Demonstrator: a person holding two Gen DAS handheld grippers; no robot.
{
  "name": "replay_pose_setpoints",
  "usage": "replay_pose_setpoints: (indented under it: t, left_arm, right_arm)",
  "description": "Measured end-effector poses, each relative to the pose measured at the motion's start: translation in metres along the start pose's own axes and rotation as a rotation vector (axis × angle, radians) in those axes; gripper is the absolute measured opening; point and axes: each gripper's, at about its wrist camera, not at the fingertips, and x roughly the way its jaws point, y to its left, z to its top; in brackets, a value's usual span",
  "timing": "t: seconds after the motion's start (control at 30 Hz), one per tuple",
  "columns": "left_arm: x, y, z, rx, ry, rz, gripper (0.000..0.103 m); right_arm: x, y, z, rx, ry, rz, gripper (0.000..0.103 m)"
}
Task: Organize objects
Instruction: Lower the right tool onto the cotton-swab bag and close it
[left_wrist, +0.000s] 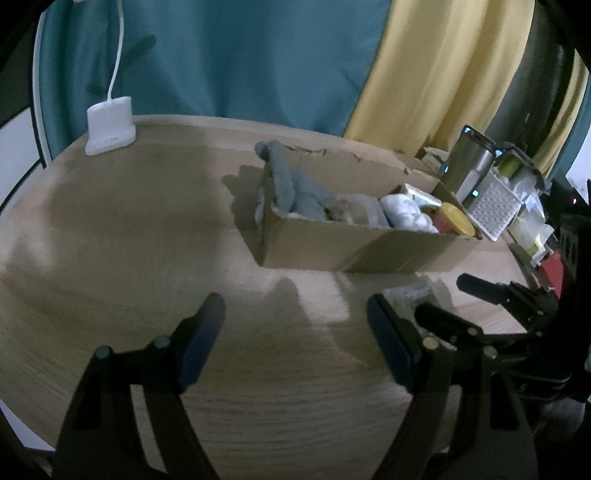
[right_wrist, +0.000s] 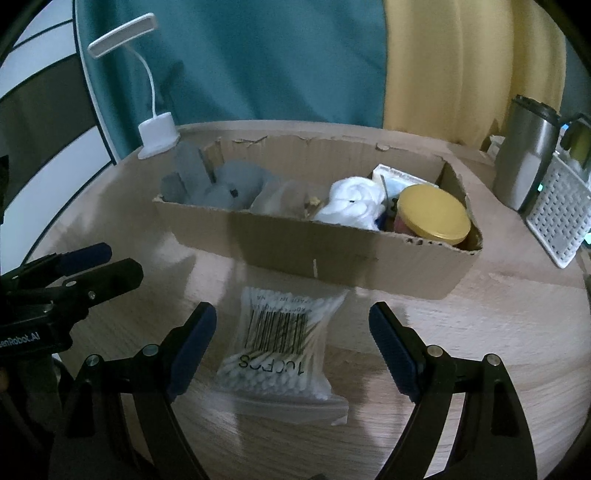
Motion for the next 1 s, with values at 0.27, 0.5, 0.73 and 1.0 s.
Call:
replay_pose_setpoints:
  t: [0.27,0.5,0.73,1.0]
  left_arm:
    - [0.009,0.003,-0.002,-0.005,0.022,0.005,0.080]
    - [0.014,0.005,-0.006,-0.002,0.033,0.013,0.080]
    - [0.016,0.007,-0.010,0.009,0.045,0.024,0.080]
    - [0.018,0.009,-0.014,0.014,0.055,0.030,0.081]
  right_arm:
    - [0.011,0.001,-0.003,0.001,0.034,0.003,0.087]
    - [0.018,0.004,-0.005,-0.001,0.054,0.007,0.087]
    - [0.022,0.005,-0.006,0.004,0.070,0.013,0.082]
    - [0.024,0.006,-0.008,-0.005,0.082,0.019,0.065]
